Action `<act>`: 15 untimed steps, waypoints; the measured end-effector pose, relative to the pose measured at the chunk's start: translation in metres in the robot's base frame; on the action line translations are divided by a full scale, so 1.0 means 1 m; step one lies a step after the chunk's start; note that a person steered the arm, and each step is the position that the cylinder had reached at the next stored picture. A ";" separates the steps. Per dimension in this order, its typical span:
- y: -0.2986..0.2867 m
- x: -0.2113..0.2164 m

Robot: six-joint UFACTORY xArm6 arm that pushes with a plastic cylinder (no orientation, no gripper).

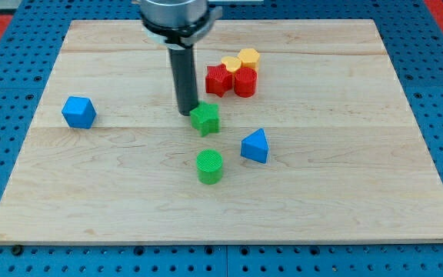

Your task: Push the blue cube towards the green circle

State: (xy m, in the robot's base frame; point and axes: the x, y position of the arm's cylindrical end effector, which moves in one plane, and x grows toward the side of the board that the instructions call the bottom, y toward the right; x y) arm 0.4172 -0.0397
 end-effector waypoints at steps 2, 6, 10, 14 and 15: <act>0.035 0.056; -0.195 0.110; -0.261 0.030; -0.263 0.029; -0.264 0.009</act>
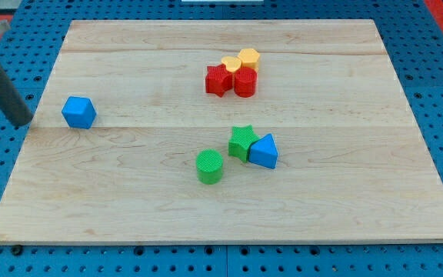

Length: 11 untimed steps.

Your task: Push the blue cube towards the green circle

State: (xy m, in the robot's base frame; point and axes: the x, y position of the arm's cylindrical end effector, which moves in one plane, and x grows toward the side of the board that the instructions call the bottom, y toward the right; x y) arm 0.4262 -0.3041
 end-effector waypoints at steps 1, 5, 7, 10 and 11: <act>0.031 -0.024; 0.080 -0.022; 0.177 0.043; 0.171 0.092; 0.241 0.087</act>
